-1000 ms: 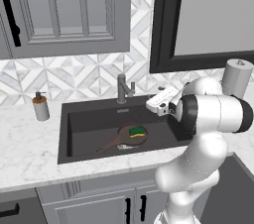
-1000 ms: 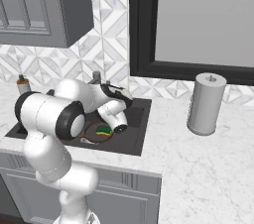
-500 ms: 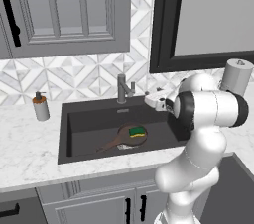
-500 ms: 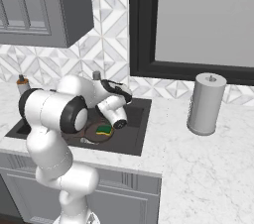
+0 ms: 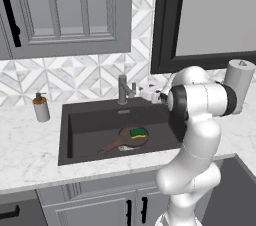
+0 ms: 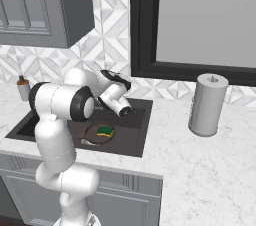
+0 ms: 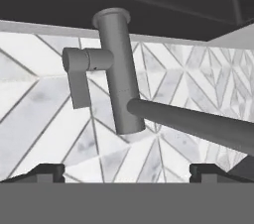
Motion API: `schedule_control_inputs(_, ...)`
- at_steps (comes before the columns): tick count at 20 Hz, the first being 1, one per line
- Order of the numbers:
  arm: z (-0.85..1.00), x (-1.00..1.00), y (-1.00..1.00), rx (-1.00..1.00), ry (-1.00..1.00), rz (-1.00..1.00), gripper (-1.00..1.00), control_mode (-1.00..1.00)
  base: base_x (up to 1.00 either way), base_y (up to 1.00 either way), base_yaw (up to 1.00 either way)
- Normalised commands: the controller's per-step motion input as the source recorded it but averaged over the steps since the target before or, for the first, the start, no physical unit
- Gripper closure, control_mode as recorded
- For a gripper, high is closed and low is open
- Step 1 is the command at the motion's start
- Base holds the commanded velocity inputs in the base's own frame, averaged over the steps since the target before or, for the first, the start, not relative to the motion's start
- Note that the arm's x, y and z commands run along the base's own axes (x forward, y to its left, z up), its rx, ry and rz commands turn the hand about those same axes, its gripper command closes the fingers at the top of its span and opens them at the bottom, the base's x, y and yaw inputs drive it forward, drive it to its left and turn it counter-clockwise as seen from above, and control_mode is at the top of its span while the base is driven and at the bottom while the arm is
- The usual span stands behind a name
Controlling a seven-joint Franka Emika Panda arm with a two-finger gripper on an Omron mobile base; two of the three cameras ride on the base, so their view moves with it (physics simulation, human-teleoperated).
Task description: Pick the pan and sponge and place them into the sink. Then turn on the water.
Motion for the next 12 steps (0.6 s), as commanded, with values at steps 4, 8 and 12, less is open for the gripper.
schedule_control_inputs(4, -0.1, 0.54, 0.12, 0.0, 0.0, 0.16, -1.0, -1.0, 0.0, 0.0, 0.0)
schedule_control_inputs(8, -0.21, 0.54, 0.0, 0.0, 0.0, 0.07, -1.0, -1.0, 0.0, 0.0, 0.0)
schedule_control_inputs(12, -0.42, 0.48, 0.01, 0.0, -0.01, 0.04, -1.0, -1.0, 0.0, 0.0, 0.0)
